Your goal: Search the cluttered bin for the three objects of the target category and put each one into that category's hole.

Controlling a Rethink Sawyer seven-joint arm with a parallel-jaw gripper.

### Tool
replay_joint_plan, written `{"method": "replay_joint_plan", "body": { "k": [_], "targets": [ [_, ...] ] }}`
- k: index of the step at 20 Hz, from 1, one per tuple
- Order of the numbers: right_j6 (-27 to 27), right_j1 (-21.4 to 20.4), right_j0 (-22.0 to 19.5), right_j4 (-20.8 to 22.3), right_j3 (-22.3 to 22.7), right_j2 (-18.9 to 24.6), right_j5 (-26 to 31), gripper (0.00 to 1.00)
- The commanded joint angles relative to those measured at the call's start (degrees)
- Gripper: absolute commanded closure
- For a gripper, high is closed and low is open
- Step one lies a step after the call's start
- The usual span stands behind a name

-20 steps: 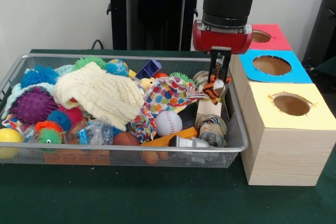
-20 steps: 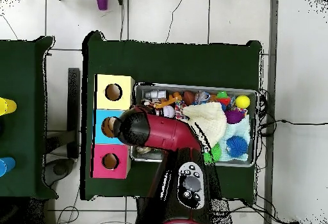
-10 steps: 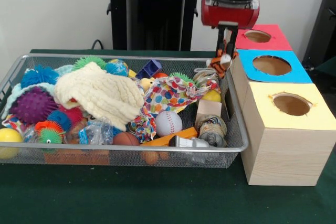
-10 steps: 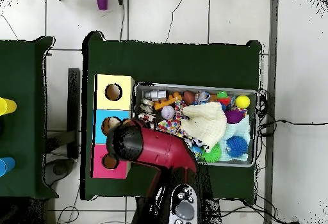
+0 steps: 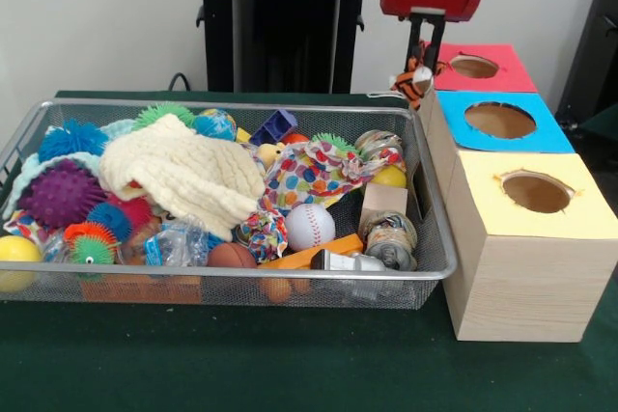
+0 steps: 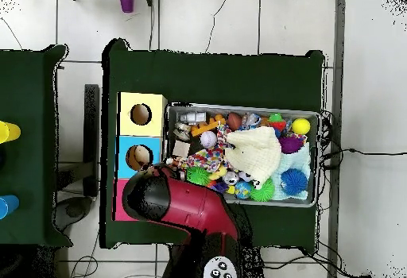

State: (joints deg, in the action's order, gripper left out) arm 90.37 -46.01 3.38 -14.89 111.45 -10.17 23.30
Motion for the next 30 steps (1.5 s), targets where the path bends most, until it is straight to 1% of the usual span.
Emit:
{"method": "replay_joint_plan", "body": {
  "k": [1, 7, 8, 10, 14, 18, 20, 23, 26, 30],
  "targets": [
    [17.11, -0.08, -0.45, -4.92, 6.95, 1.52, 3.32, 1.00],
    [17.96, -2.18, 0.50, -7.72, 10.73, 2.52, 2.73, 1.00],
    [18.16, -2.46, 0.77, -8.34, 11.93, 3.05, 1.70, 1.00],
    [19.04, -3.36, 1.94, -9.32, 13.39, 3.18, 1.40, 1.00],
    [21.03, -5.23, 4.49, -9.52, 12.43, 0.99, 5.39, 1.00],
    [23.43, -6.80, 7.09, -8.66, 11.07, -0.99, 9.33, 1.00],
    [24.03, -6.91, 7.50, -8.71, 10.81, -1.04, 9.84, 1.00],
    [24.37, -5.92, 7.23, -9.70, 11.14, 0.16, 8.10, 1.00],
    [24.54, -4.95, 6.92, -10.85, 12.88, 1.79, 4.60, 1.00],
    [22.71, -1.49, 3.65, -12.68, 16.47, 6.53, -3.66, 1.00]
  ]
}}
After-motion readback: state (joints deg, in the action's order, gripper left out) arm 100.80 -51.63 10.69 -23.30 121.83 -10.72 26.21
